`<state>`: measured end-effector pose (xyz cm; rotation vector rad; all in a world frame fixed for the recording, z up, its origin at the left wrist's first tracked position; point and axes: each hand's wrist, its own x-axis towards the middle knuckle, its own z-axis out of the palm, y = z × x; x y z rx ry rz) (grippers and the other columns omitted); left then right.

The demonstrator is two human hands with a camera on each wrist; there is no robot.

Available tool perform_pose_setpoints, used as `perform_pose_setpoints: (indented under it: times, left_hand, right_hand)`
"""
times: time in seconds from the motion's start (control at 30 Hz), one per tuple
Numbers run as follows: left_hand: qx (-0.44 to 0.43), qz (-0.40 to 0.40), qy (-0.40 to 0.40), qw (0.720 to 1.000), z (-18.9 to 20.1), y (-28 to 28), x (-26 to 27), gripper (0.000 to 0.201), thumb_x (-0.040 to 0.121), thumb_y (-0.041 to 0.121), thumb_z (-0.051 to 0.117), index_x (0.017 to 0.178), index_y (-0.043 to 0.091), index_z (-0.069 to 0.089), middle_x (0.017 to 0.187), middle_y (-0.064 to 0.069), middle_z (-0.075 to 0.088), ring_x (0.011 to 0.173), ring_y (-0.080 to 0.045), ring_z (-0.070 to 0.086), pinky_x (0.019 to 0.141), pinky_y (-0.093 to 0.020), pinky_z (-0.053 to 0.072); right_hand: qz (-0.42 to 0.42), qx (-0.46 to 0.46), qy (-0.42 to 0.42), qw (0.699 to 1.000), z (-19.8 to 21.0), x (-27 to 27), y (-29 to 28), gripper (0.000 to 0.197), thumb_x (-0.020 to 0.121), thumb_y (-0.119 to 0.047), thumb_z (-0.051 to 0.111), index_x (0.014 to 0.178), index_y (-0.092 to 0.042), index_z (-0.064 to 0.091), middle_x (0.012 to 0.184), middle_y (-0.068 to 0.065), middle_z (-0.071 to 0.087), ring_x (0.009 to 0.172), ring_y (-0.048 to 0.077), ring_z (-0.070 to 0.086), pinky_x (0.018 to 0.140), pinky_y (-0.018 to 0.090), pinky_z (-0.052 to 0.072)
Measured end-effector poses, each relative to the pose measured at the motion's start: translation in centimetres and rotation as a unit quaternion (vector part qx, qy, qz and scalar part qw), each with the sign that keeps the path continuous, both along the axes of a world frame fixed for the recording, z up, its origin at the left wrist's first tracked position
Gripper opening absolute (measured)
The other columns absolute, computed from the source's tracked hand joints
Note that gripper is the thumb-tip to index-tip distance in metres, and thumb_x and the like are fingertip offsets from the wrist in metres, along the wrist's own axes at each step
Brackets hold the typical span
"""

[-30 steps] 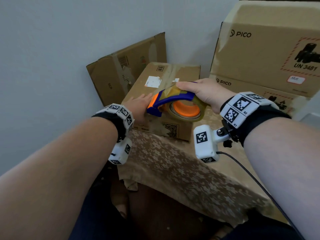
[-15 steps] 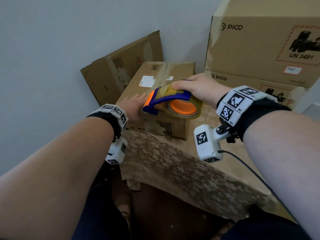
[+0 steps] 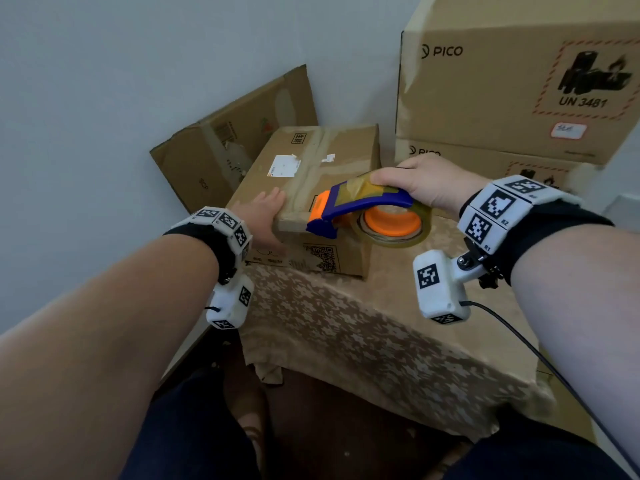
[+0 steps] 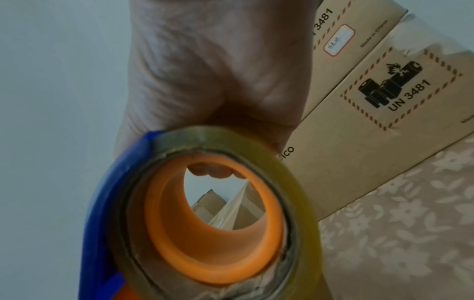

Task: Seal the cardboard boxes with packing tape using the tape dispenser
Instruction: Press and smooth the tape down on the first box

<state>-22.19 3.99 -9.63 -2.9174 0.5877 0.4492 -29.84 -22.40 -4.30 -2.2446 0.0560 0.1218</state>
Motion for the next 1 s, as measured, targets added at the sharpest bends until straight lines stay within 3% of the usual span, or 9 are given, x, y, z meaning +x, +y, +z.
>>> perform_pose_setpoints:
  times: [0.07,0.17,0.33,0.63,0.9,1.0]
  left_hand:
    - [-0.008,0.005,-0.005,1.0,0.1,-1.0,-0.6,0.125,0.067,0.054,0.078,0.152,0.013,-0.004,0.16,-0.001,-0.003,0.146,-0.02,0.008,0.116,-0.053,0.019]
    - [-0.028,-0.005,-0.01,1.0,-0.3,-2.5,-1.5,0.13,0.066,0.059,0.076,0.151,0.014,-0.011,0.16,0.001,-0.01,0.147,-0.017,-0.002,0.117,-0.054,0.008]
    - [-0.051,-0.041,-0.025,0.998,-0.8,-4.0,-1.8,0.125,0.069,0.056,0.075,0.152,0.017,-0.01,0.16,0.001,-0.008,0.148,-0.018,-0.003,0.118,-0.053,0.005]
    - [-0.12,-0.063,-0.012,0.991,-1.8,-1.8,-0.1,0.126,0.06,0.06,0.08,0.153,0.026,0.001,0.16,0.004,0.011,0.146,-0.018,0.016,0.117,-0.05,0.016]
    - [-0.1,-0.051,-0.007,0.994,-0.6,1.5,-0.4,0.124,0.061,0.055,0.083,0.152,0.03,0.003,0.158,0.005,0.018,0.142,-0.021,0.025,0.113,-0.057,0.019]
    - [-0.104,-0.049,-0.005,0.993,-0.2,1.2,-0.5,0.12,0.061,0.052,0.084,0.151,0.033,0.007,0.153,0.005,0.029,0.138,-0.021,0.032,0.111,-0.055,0.024]
  right_hand:
    - [-0.009,0.009,0.007,1.0,-0.2,-0.1,0.0,0.037,0.08,-0.052,0.064,0.08,-0.016,0.064,0.071,0.007,0.057,0.068,0.02,0.052,0.065,0.029,0.039]
    - [-0.016,0.011,0.014,1.0,-0.5,-0.1,-0.1,0.037,0.08,-0.052,0.064,0.076,-0.015,0.062,0.067,0.006,0.055,0.066,0.02,0.051,0.064,0.03,0.038]
    - [-0.026,0.011,0.022,0.999,-0.9,-0.4,-0.2,0.038,0.08,-0.054,0.062,0.072,-0.017,0.059,0.064,0.005,0.056,0.066,0.021,0.051,0.066,0.031,0.038]
    - [-0.032,-0.01,0.044,0.998,-0.2,-1.0,1.9,0.041,0.084,-0.054,0.056,0.068,-0.017,0.057,0.074,0.01,0.058,0.072,0.023,0.052,0.073,0.032,0.039]
    - [-0.018,0.015,0.035,0.999,-0.9,-0.7,5.8,0.039,0.085,-0.051,0.058,0.075,-0.014,0.06,0.074,0.009,0.059,0.07,0.022,0.053,0.064,0.028,0.039]
    - [-0.024,0.032,0.024,0.999,-1.0,-0.6,5.3,0.036,0.084,-0.05,0.061,0.078,-0.014,0.063,0.074,0.009,0.059,0.07,0.021,0.054,0.064,0.028,0.04]
